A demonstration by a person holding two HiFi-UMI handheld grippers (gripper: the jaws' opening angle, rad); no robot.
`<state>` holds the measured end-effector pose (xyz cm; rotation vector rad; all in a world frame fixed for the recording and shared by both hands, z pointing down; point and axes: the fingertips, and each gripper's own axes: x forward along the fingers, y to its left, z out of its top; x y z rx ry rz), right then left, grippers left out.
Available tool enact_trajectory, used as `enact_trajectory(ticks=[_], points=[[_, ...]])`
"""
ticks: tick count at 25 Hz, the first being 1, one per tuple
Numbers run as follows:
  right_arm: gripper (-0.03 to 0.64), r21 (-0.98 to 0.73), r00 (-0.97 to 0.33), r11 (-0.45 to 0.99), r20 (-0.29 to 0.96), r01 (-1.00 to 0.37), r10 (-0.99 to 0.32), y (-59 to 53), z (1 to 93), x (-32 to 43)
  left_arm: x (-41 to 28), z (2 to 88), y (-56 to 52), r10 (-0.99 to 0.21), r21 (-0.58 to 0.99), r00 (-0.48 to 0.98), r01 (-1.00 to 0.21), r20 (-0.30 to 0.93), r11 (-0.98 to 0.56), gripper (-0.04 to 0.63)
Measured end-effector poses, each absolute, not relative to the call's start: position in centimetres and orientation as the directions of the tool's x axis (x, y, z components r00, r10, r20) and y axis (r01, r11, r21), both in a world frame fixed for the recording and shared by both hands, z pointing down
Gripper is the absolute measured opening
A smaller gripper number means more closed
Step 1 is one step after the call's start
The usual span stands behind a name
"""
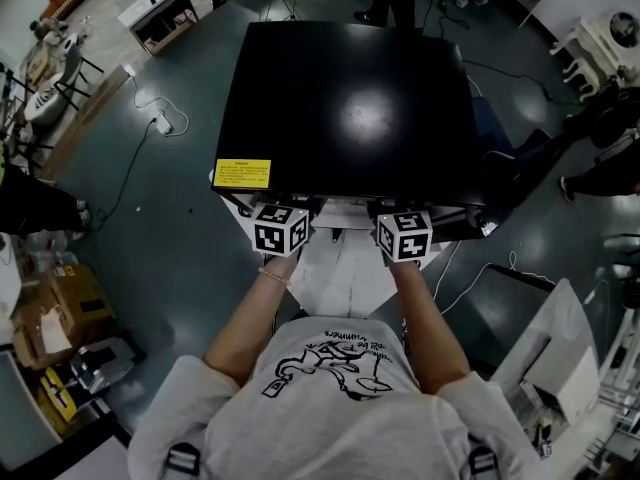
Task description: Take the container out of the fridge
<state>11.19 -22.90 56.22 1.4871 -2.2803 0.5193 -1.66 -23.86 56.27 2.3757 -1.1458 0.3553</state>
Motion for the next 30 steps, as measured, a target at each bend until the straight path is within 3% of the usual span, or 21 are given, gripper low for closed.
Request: enact_trajectory(ticks=[30], points=[[0.235,-0.149,-0.398,0.374,0.487,-0.915,-0.778,-23.2,56.2,11.1,0.0,56.0,-23.7,-0.621,0.345,0.652,-0.758,0.434,-0.553,0.279]])
